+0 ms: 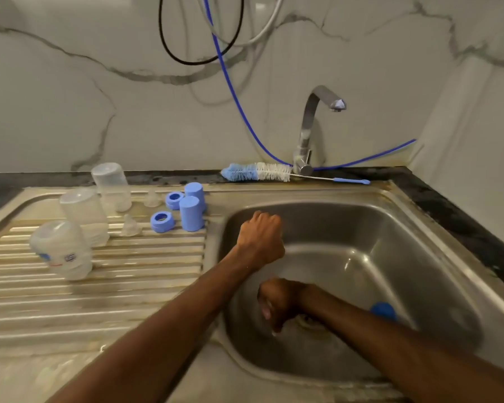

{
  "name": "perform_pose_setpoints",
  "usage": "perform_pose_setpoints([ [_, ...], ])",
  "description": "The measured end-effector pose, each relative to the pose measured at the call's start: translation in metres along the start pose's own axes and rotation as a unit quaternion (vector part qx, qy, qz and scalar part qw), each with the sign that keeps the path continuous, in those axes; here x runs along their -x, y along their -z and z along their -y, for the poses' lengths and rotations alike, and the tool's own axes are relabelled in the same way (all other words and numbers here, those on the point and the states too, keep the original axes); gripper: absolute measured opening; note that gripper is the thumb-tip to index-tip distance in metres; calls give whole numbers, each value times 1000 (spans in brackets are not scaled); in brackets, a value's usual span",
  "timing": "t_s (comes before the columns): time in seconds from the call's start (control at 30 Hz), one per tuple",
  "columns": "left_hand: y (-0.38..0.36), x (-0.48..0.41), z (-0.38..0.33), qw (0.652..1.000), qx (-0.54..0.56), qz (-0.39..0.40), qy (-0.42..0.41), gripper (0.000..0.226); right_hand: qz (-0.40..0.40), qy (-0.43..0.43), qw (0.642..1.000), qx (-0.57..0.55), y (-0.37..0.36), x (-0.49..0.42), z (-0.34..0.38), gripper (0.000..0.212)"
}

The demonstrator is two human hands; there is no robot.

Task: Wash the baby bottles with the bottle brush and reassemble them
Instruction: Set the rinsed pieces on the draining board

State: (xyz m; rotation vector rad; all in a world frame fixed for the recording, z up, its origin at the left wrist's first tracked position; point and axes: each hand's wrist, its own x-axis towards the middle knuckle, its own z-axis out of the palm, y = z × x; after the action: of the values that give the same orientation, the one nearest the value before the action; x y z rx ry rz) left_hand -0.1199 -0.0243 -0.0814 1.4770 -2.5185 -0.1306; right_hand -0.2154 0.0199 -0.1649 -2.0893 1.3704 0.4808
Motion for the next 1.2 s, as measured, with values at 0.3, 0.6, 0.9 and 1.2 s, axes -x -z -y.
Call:
perform_pose_setpoints([
  [0.3,17,-69,-7,977,36,-185,-101,69,-355,-1,795,-491,82,67,-57,17],
  [0.6,34,-139,-21,944,-161,-196,-210,60,-334,72,568,-749,97,98,-71,29],
  [0.9,37,-130,-11,938,-231,-197,-165,59,-434,29,679,-591,91,83,-81,45],
  [1.2,-10,-42,-11,965,223,-134,28,59,-497,-11,713,-494,84,74,-68,38],
])
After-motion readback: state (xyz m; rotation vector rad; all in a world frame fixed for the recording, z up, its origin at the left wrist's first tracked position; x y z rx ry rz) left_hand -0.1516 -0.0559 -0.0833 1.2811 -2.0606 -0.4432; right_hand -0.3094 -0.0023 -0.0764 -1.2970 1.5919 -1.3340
